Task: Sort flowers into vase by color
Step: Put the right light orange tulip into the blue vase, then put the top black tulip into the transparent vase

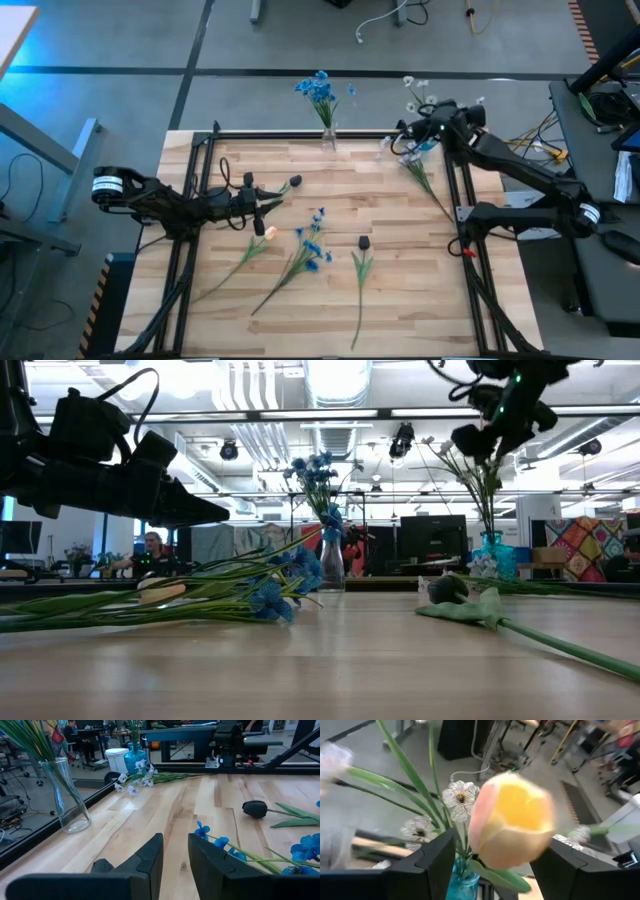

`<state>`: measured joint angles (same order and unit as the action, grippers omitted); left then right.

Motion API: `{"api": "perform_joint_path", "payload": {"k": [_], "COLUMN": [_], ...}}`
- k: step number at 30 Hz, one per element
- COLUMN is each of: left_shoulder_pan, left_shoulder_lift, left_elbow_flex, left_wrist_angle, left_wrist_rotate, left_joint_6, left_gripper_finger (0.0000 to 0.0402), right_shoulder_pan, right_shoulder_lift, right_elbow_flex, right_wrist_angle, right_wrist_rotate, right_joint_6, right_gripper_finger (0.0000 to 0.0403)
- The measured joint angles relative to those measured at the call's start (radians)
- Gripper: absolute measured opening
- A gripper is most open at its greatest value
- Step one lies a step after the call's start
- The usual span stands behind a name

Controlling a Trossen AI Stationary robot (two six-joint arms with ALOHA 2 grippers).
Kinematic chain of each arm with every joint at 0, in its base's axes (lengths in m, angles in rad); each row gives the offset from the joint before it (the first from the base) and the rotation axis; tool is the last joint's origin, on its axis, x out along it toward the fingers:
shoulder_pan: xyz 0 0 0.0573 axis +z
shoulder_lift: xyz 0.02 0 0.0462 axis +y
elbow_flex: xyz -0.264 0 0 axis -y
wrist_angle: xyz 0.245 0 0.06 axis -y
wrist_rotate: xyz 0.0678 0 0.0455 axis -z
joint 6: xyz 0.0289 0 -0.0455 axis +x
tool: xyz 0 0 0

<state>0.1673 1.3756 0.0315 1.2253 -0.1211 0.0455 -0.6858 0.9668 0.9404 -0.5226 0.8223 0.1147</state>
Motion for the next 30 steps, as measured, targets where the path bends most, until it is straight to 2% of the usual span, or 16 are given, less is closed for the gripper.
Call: {"api": "perform_joint_path", "payload": {"k": [11,13,17,21,27,30], "left_shoulder_pan": [0.0,0.0,0.0,0.0,0.0,-0.003], "left_shoulder_lift": [0.0,0.0,0.0,0.0,0.0,-0.001], "left_elbow_flex": [0.001,0.001,0.001,0.001,0.001,0.002], "left_wrist_angle": [0.0,0.0,-0.003,-0.014,-0.048,-0.077], "left_wrist_rotate": [0.0,0.0,0.013,0.057,0.076,0.089], "left_joint_6": [-0.007,-0.012,-0.012,-0.001,-0.002,-0.007], "left_gripper_finger": [0.0076,0.0076,0.0076,0.0076,0.0076,0.0076], "right_shoulder_pan": [0.001,0.001,0.022,0.102,0.278,0.367], "right_shoulder_lift": [0.005,0.002,-0.018,-0.058,-0.125,-0.147], "right_elbow_flex": [0.272,0.315,0.365,0.359,0.306,0.253], "right_wrist_angle": [-0.303,-0.335,-0.364,-0.363,-0.354,-0.317], "right_wrist_rotate": [-0.135,-0.193,-0.394,-0.419,-0.403,-0.4], "right_joint_6": [0.064,0.045,-0.046,-0.074,-0.081,-0.075], "right_gripper_finger": [0.0225,0.0224,0.0214,0.0158,0.003,0.0017]}}
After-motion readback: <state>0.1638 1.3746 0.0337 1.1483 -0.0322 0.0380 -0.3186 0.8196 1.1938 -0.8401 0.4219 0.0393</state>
